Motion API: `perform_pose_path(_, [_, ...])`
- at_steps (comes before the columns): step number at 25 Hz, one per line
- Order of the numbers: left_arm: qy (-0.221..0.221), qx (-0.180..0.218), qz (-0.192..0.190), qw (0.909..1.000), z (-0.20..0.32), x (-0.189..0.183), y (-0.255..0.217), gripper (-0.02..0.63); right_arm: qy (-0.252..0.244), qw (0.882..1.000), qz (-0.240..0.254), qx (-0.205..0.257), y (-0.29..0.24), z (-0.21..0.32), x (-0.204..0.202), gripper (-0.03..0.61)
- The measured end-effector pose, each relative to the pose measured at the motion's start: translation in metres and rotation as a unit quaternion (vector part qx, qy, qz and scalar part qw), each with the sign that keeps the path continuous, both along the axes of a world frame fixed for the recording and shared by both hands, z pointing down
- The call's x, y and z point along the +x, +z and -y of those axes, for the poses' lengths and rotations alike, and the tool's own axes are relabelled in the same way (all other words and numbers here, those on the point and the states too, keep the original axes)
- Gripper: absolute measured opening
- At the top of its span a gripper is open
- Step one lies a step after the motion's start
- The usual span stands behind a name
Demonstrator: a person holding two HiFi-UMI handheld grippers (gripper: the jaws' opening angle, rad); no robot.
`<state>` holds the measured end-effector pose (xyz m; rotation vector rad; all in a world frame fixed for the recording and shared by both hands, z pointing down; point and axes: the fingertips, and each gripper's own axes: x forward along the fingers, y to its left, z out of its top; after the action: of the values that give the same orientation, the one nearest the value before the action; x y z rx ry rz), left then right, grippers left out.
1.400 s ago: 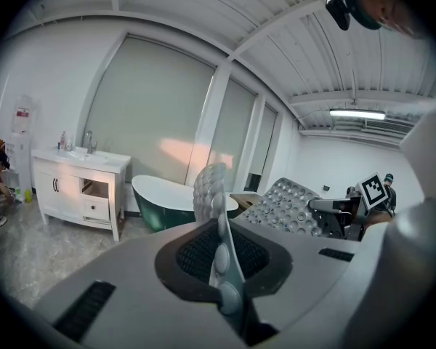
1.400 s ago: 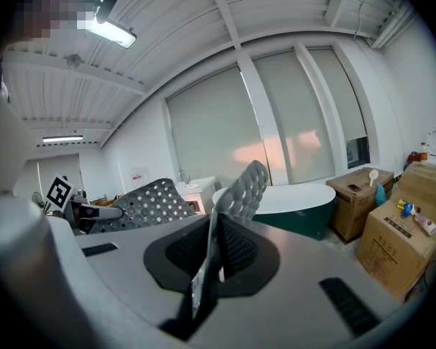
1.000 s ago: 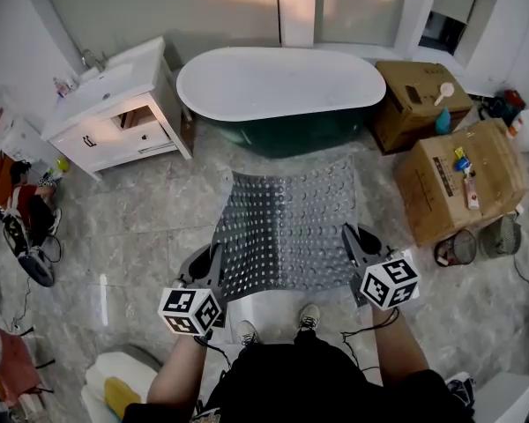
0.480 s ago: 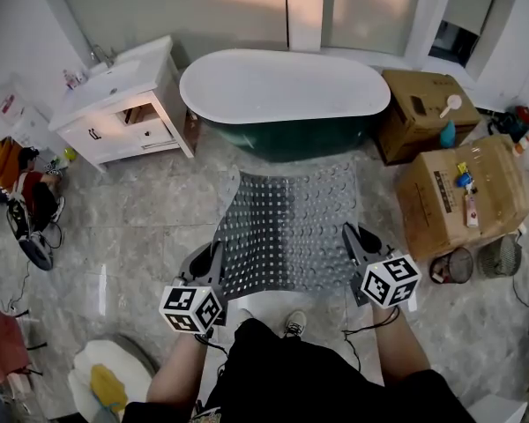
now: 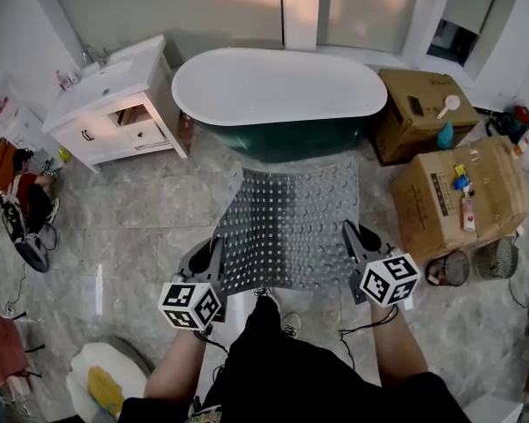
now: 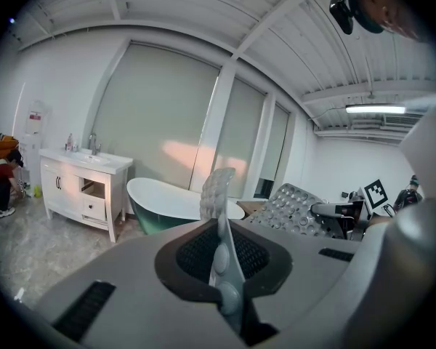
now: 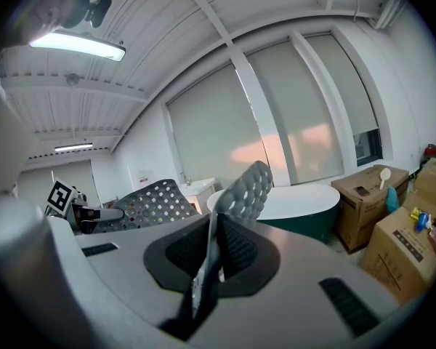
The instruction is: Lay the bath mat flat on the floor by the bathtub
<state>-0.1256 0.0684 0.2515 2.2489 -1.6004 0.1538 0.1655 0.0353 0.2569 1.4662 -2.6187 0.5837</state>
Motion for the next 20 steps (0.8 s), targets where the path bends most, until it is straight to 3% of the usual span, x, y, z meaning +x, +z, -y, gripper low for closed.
perform_pose_path(8, [0.008, -0.004, -0.011, 0.9999, 0.051, -0.007, 0.016, 0.029, 0.014, 1.000, -0.011, -0.010, 0.010, 0.046, -0.002, 0.029])
perform_pose_path(20, [0.004, -0.017, -0.014, 0.9998, 0.159, -0.048, 0.052, 0.029, 0.028, 0.999, -0.023, -0.036, 0.049, 0.151, -0.031, 0.029])
